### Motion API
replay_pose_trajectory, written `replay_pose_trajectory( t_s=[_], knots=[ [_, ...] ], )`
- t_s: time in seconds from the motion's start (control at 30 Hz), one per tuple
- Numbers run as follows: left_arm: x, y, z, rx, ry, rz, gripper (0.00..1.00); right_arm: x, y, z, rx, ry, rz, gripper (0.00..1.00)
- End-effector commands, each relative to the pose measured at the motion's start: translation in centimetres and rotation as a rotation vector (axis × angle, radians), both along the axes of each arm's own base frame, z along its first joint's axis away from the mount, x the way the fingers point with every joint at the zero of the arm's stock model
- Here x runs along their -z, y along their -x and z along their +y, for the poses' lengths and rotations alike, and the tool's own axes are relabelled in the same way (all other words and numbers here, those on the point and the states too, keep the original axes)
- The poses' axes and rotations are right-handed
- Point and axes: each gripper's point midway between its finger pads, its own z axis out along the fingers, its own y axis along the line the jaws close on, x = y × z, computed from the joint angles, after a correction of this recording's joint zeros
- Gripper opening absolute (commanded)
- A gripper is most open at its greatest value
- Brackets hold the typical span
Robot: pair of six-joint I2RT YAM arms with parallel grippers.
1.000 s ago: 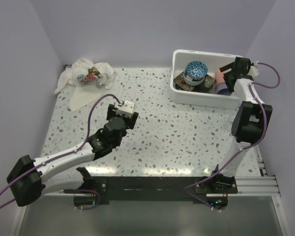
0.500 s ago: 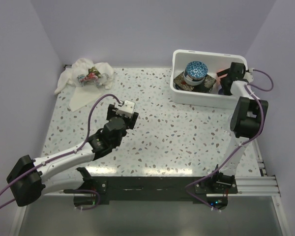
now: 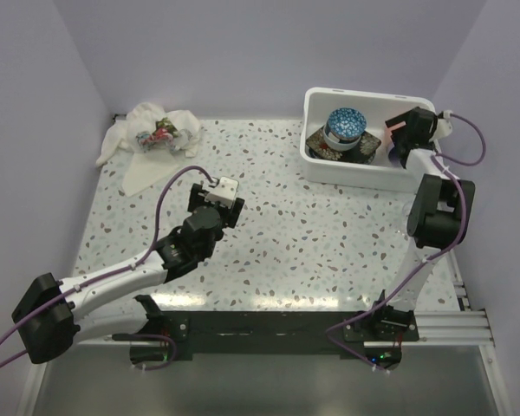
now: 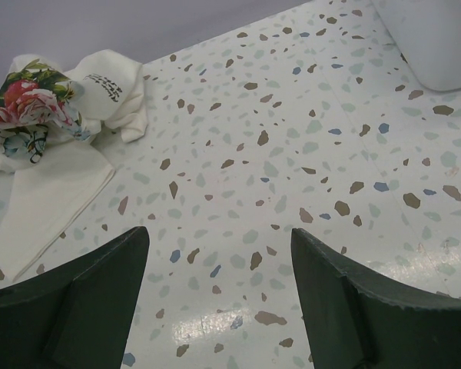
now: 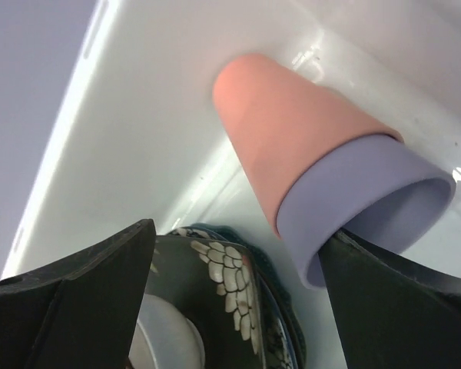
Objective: Place the mixed dishes into the plastic bin
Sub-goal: Pick up the cup from the plastic bin.
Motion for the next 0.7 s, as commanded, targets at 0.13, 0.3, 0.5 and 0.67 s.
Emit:
replay_pose_trajectory(
  t_s=[0.13, 0.3, 0.5, 0.67],
  knots=[
    [-1.0, -0.2, -0.4, 0.001, 0.029, -0.038, 0.79, -6.5, -1.9, -0.6, -0.052, 0.136, -0.141, 0.77],
    [-0.9, -0.2, -0.4, 0.001, 0.027, -0.037, 0.79, -7.2, -3.0, -0.1, -0.096, 0.203, -0.133, 0.66],
    [-0.7, -0.3, -0.4, 0.001, 0.022, -0.035, 0.79, -7.1, -3.7, 0.6, -0.127, 0.322, -0.073, 0.67],
    [-0.6, -0.3, -0.5, 0.003, 0.018, -0.033, 0.79, -6.0, -4.3, 1.0, -0.143, 0.404, -0.013, 0.72]
  ],
)
